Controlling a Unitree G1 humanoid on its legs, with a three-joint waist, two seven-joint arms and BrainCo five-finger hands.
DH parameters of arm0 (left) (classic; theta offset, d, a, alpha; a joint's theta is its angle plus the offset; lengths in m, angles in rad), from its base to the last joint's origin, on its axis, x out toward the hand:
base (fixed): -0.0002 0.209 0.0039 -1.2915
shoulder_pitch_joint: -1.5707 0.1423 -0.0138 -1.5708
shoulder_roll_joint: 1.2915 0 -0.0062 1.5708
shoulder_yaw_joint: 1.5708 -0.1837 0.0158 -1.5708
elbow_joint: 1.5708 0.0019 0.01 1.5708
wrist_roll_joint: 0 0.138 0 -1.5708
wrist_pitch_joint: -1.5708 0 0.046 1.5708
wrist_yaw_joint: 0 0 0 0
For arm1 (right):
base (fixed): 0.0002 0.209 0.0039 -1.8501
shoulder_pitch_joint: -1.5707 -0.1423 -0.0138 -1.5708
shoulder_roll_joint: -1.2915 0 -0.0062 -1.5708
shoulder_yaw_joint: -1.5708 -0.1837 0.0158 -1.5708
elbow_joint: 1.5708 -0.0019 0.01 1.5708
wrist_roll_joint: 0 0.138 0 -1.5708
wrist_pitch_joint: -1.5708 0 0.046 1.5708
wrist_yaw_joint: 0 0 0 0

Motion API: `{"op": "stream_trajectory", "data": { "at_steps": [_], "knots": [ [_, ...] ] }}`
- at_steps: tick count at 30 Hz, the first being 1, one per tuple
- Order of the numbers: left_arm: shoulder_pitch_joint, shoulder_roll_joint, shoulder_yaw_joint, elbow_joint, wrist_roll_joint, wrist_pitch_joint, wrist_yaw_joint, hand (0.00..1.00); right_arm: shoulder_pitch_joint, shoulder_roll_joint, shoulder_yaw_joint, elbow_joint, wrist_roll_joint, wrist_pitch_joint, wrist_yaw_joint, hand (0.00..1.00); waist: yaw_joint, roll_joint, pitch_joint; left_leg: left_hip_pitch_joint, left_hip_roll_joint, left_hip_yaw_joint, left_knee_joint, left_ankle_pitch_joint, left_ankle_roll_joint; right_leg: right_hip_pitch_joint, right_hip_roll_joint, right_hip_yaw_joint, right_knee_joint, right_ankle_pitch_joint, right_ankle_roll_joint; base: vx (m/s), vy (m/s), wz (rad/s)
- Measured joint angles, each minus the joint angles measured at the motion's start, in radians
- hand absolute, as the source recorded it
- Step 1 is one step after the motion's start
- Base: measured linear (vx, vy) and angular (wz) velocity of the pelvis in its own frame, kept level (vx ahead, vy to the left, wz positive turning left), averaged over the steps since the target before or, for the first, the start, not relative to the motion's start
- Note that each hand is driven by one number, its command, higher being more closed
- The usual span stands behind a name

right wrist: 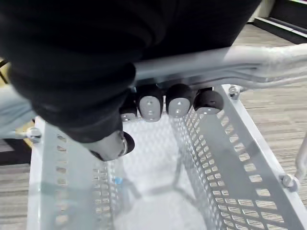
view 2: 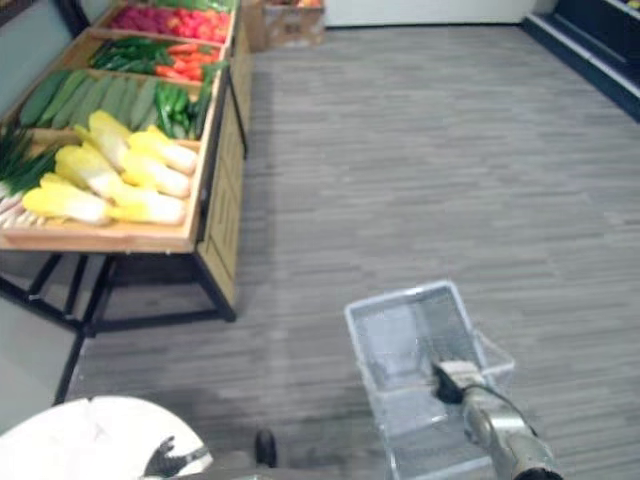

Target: Pick vegetable in the basket

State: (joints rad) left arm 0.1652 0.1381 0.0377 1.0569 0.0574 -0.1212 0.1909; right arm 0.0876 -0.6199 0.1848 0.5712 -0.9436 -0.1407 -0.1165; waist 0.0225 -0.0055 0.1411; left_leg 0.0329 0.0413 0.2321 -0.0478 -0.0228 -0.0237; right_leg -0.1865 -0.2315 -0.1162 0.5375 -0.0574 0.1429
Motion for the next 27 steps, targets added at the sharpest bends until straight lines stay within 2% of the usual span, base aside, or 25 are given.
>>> {"op": "stream_trajectory", "data": {
  "at_steps": [2,3,4,5,6,7,8,10,11,12,13,14,15,16,17,18,20,21,22,23,24,25,27],
  "knots": [
    [0.004,0.0,-0.003,0.007,-0.002,0.001,0.0,0.0,0.006,0.005,-0.031,0.006,0.001,0.008,-0.007,1.0,-0.012,-0.002,0.007,0.031,0.006,-0.001,-0.002,-0.007,0.0,-0.029,-0.001,0.012,0.096,0.036,-0.023,0.07,-0.021,-0.03],
    [0.012,0.0,-0.003,0.007,-0.002,0.001,0.0,0.0,0.009,0.016,-0.056,0.015,0.001,0.01,-0.008,1.0,-0.024,0.019,0.009,0.055,0.019,-0.006,-0.001,-0.017,0.006,-0.044,-0.002,0.01,0.146,0.047,-0.032,0.12,-0.053,0.0],
    [0.015,-0.001,-0.003,0.002,-0.002,0.0,0.0,0.0,0.013,0.032,-0.071,0.018,0.001,0.01,-0.008,1.0,-0.037,0.013,0.01,0.065,0.029,-0.008,0.0,-0.026,0.01,-0.042,-0.003,-0.004,0.13,-0.015,-0.059,0.14,-0.079,-0.01],
    [0.014,0.0,-0.002,0.002,-0.002,0.0,0.0,0.0,0.013,0.036,-0.071,0.018,0.002,0.009,-0.008,1.0,-0.04,0.01,0.012,0.067,0.032,-0.011,0.001,-0.028,0.009,-0.043,-0.003,-0.008,0.119,-0.034,-0.062,0.12,-0.118,0.08],
    [0.005,0.014,-0.002,0.003,-0.002,0.002,-0.001,0.0,0.025,0.062,-0.078,0.03,0.004,0.009,-0.007,1.0,-0.052,0.006,0.019,0.054,0.054,-0.029,0.019,-0.041,-0.008,-0.055,0.013,-0.018,0.026,-0.072,-0.073,0.1,-0.132,0.14],
    [-0.001,0.013,-0.002,0.002,-0.001,0.002,-0.001,0.0,0.035,0.067,-0.084,0.033,0.004,0.009,-0.007,1.0,-0.051,0.01,0.025,0.055,0.065,-0.035,0.025,-0.048,-0.013,-0.056,0.019,-0.013,-0.006,-0.071,-0.072,0.14,-0.197,0.28],
    [-0.018,0.012,-0.002,0.0,-0.001,0.002,-0.001,0.0,0.062,0.077,-0.101,0.036,0.004,0.011,-0.006,1.0,-0.052,0.02,0.035,0.054,0.09,-0.055,0.05,-0.07,-0.032,-0.055,0.024,0.01,-0.077,-0.067,-0.066,0.18,-0.235,0.27],
    [-0.032,0.01,-0.002,-0.004,0.0,0.0,0.0,0.0,0.104,0.093,-0.134,0.036,0.004,0.018,-0.006,1.0,-0.055,0.022,0.04,0.056,0.129,-0.098,0.079,-0.104,-0.073,-0.065,0.01,0.082,-0.195,-0.046,-0.046,0.25,-0.312,0.43],
    [-0.042,0.013,-0.002,-0.004,0.001,0.0,0.0,0.0,0.112,0.095,-0.14,0.036,0.004,0.021,-0.006,1.0,-0.055,0.018,0.041,0.057,0.137,-0.113,0.086,-0.114,-0.085,-0.071,-0.002,0.099,-0.227,-0.039,-0.036,0.28,-0.376,0.51],
    [-0.047,0.018,-0.001,-0.004,0.002,0.0,0.0,0.0,0.12,0.097,-0.151,0.038,0.004,0.03,-0.006,1.0,-0.056,0.006,0.04,0.062,0.154,-0.141,0.091,-0.129,-0.109,-0.074,-0.026,0.124,-0.31,-0.027,-0.016,0.31,-0.466,0.47],
    [-0.046,0.024,0.0,-0.005,0.002,-0.001,0.001,0.0,0.128,0.102,-0.158,0.038,0.003,0.031,-0.006,1.0,-0.055,-0.013,0.036,0.066,0.159,-0.16,0.09,-0.142,-0.131,-0.067,-0.043,0.129,-0.364,-0.026,-0.015,0.37,-0.608,0.56],
    [-0.053,0.021,0.01,-0.002,0.001,0.002,0.002,0.0,0.131,0.109,-0.182,0.046,0.003,0.038,-0.006,1.0,-0.052,-0.013,0.047,0.09,0.186,-0.185,0.087,-0.161,-0.164,-0.073,-0.038,0.109,-0.315,0.061,0.072,0.31,-0.53,0.48],
    [-0.056,0.001,0.006,-0.003,0.001,0.002,-0.001,0.0,0.133,0.107,-0.196,0.052,0.003,0.046,-0.007,1.0,-0.057,0.002,0.054,0.093,0.216,-0.206,0.088,-0.165,-0.164,-0.089,-0.015,0.088,-0.254,0.046,0.072,0.35,-0.468,0.45],
    [-0.055,-0.025,0.009,-0.008,0.003,-0.001,0.0,0.0,0.127,0.11,-0.22,0.071,0.004,0.058,-0.007,1.0,-0.056,0.041,0.047,0.089,0.241,-0.253,0.116,-0.149,-0.163,-0.121,0.01,0.06,-0.154,-0.033,0.044,0.38,-0.384,0.41],
    [-0.055,-0.031,0.012,-0.013,0.003,-0.001,0.001,0.0,0.124,0.115,-0.221,0.077,0.005,0.069,-0.006,1.0,-0.056,0.06,0.043,0.075,0.259,-0.255,0.141,-0.105,-0.168,-0.124,0.025,0.033,-0.102,-0.072,0.018,0.37,-0.366,0.38],
    [-0.054,-0.033,0.015,-0.019,0.001,-0.001,0.002,0.0,0.129,0.117,-0.222,0.077,0.005,0.069,-0.007,1.0,-0.055,0.065,0.04,0.067,0.268,-0.264,0.151,-0.08,-0.168,-0.121,0.03,0.013,-0.089,-0.084,0.008,0.34,-0.365,0.43],
    [-0.054,-0.054,0.046,-0.039,-0.014,-0.003,0.02,0.0,0.127,0.12,-0.219,0.104,0.013,0.065,-0.01,1.0,-0.056,0.069,0.034,-0.004,0.283,-0.312,0.23,0.029,-0.142,-0.08,0.04,-0.053,-0.089,-0.124,-0.025,0.37,-0.436,0.62],
    [-0.054,-0.059,0.053,-0.041,-0.017,-0.004,0.026,0.0,0.127,0.127,-0.219,0.114,0.02,0.065,-0.01,1.0,-0.057,0.069,0.034,-0.026,0.284,-0.324,0.269,0.06,-0.126,-0.057,0.041,-0.075,-0.102,-0.13,-0.034,0.35,-0.409,0.83],
    [-0.059,-0.056,0.062,-0.052,-0.028,-0.008,0.036,0.0,0.132,0.138,-0.212,0.121,0.031,0.065,-0.01,1.0,-0.058,0.065,0.037,-0.072,0.287,-0.317,0.35,0.138,-0.08,-0.002,0.042,-0.114,-0.136,-0.138,-0.047,0.26,-0.316,0.86],
    [-0.058,-0.057,0.079,-0.057,-0.046,-0.005,0.041,0.0,0.134,0.14,-0.203,0.133,0.032,0.065,-0.01,1.0,-0.054,0.044,0.045,-0.107,0.301,-0.259,0.398,0.249,-0.057,0.075,0.044,-0.156,-0.192,-0.137,-0.057,0.2,-0.248,0.83],
    [-0.056,-0.056,0.087,-0.063,-0.048,-0.006,0.043,0.0,0.138,0.141,-0.202,0.138,0.034,0.065,-0.011,1.0,-0.048,0.038,0.045,-0.115,0.311,-0.217,0.429,0.271,-0.052,0.112,0.043,-0.173,-0.226,-0.133,-0.065,0.25,-0.24,0.65],
    [-0.049,-0.057,0.09,-0.081,-0.053,-0.008,0.043,0.0,0.144,0.135,-0.196,0.139,0.04,0.065,-0.015,1.0,-0.036,0.035,0.045,-0.139,0.326,-0.132,0.518,0.218,-0.064,0.173,0.045,-0.209,-0.277,-0.123,-0.08,0.19,-0.166,0.43],
    [-0.046,-0.059,0.091,-0.095,-0.053,-0.008,0.043,0.0,0.135,0.124,-0.188,0.14,0.04,0.064,-0.034,1.0,-0.036,0.034,0.044,-0.17,0.307,-0.023,0.592,0.116,-0.073,0.229,0.046,-0.251,-0.326,-0.121,-0.083,0.22,-0.172,0.56]
  ]
}}
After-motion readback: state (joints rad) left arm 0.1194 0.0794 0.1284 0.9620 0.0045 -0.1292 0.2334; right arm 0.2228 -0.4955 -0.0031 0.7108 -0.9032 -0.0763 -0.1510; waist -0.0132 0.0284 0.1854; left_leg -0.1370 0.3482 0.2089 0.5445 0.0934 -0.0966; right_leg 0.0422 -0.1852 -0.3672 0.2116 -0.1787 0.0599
